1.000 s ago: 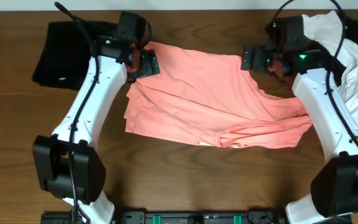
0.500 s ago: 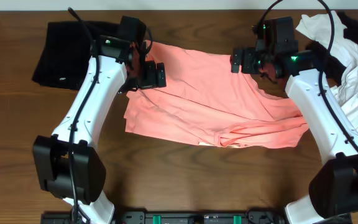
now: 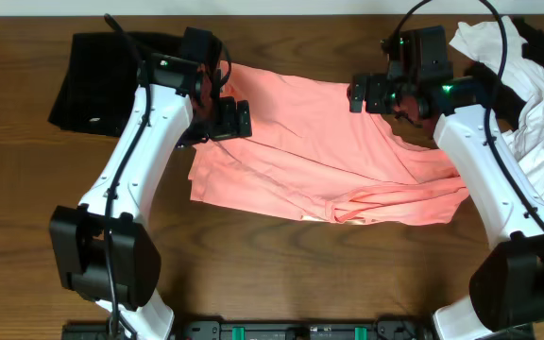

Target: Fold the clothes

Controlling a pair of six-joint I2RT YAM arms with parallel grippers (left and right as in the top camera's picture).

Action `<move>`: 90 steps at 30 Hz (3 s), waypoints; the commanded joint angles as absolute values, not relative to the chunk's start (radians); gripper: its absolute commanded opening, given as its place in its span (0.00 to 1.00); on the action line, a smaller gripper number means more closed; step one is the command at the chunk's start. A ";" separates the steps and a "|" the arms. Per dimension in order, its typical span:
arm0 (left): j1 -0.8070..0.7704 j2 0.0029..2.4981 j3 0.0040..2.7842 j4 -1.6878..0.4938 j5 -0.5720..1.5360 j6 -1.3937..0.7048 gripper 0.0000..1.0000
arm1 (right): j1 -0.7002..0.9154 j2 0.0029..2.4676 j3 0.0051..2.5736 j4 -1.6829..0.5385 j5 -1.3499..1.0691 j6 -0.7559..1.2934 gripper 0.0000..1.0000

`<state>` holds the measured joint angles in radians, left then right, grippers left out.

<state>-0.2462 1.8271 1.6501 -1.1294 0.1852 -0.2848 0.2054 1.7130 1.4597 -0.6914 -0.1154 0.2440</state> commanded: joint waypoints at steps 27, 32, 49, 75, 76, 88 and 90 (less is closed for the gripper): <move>-0.247 1.818 1.675 -1.087 0.194 -0.215 0.98 | 0.210 1.713 1.479 -0.813 -0.184 0.231 0.99; -0.247 1.818 1.675 -1.068 0.195 -0.194 0.98 | 0.210 1.713 1.479 -0.829 -0.184 0.230 0.99; -0.247 1.818 1.675 -1.033 0.194 -0.194 0.98 | 0.210 1.713 1.479 -0.853 -0.184 0.231 0.99; -0.247 1.818 1.674 -1.015 0.195 -0.208 0.98 | 0.211 1.713 1.479 -0.873 -0.192 0.231 0.99; -0.247 1.818 1.674 -1.015 0.195 -0.216 0.98 | 0.211 1.713 1.479 -0.875 -0.192 0.231 0.99; -0.247 1.818 1.673 -1.007 0.195 -0.268 0.98 | 0.210 1.713 1.479 -0.887 -0.192 0.231 0.99; -0.247 1.818 1.673 -1.007 0.195 -0.276 0.98 | 0.211 1.713 1.479 -0.888 -0.192 0.231 0.99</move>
